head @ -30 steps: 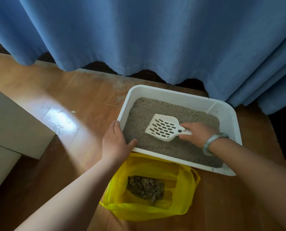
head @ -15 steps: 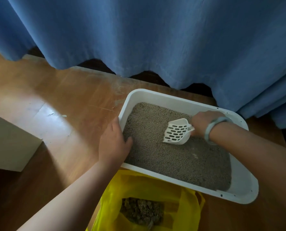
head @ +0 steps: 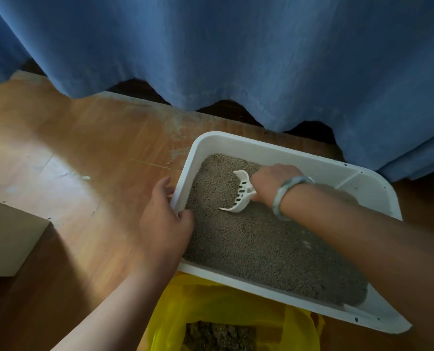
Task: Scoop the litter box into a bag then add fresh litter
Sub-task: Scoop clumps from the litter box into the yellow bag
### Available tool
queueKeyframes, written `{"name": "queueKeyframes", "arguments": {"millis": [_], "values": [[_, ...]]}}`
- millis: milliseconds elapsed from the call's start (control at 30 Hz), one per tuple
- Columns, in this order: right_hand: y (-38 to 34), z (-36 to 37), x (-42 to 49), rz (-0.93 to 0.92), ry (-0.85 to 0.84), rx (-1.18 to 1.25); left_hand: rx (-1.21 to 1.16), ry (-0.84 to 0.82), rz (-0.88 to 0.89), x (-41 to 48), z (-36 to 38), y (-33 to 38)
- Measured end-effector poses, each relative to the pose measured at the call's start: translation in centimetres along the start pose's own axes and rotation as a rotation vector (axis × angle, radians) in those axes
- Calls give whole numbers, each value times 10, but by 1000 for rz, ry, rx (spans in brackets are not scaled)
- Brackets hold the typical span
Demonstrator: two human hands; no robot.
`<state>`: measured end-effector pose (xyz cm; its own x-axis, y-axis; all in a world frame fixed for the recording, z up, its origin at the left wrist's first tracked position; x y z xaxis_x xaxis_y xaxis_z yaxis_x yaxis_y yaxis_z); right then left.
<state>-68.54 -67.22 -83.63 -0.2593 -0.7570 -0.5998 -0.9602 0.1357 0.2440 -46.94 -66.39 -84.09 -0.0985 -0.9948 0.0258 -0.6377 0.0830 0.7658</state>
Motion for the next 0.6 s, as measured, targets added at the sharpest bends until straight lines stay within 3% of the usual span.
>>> {"name": "queueKeyframes", "arguments": {"millis": [133,233,433,600], "values": [[-15,-15,3,-143,95,38,43,13,10,-2,0,2],[3,0,-1,-235,117,232,78,14,21,-4,-1,3],[9,42,0,-211,293,495,113,40,30,-5,-1,4],[15,59,-8,-227,304,685,128,45,31,-6,-1,4]]}}
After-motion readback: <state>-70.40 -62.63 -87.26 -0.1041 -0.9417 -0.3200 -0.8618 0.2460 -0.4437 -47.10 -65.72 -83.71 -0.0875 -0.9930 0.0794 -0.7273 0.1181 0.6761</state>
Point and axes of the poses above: each hand's wrist, its own x-axis towards the middle knuckle, its own z-axis out of the palm, y = z × x, the point moved 5 cm from there along x, towards the middle knuckle
